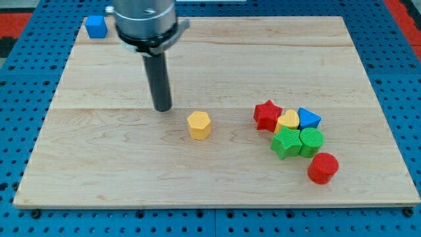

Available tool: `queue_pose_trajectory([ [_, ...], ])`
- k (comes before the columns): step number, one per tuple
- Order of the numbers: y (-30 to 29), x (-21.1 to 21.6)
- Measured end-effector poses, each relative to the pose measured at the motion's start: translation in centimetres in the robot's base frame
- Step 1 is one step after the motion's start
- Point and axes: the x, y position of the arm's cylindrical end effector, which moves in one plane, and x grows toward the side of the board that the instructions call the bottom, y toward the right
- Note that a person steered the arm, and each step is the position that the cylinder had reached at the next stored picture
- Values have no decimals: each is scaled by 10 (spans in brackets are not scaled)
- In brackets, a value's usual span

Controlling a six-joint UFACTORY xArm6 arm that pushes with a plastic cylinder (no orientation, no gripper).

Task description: Drag the blue cube into the group of blocks

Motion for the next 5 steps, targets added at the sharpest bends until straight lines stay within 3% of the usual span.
queue_pose_trajectory([
  [2, 136, 48],
  [3, 90, 37],
  [4, 92, 75],
  [5, 154, 92],
])
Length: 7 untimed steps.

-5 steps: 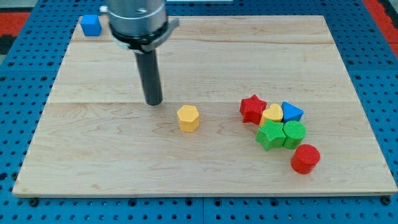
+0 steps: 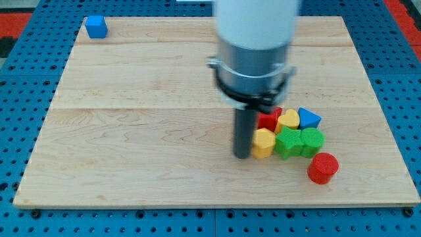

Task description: Drag the blue cube into the group of blocks

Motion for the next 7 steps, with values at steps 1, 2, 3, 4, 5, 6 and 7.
queue_pose_trajectory([
  [1, -37, 6],
  [2, -106, -28],
  [3, -152, -96],
  [4, -270, -133],
  [5, -327, -211],
  [6, -365, -248],
  [7, -340, -298],
])
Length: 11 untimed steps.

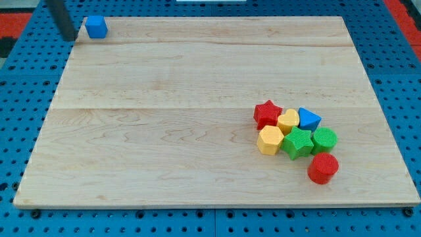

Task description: Drag the blue cube into the group of blocks

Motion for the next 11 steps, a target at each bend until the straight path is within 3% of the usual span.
queue_pose_trajectory([
  [1, 13, 1],
  [2, -18, 1],
  [3, -18, -42],
  [4, 28, -29],
  [5, 108, 65],
  [6, 117, 87],
  [7, 47, 46],
  [8, 115, 23],
  [10, 339, 178],
  [11, 283, 167],
])
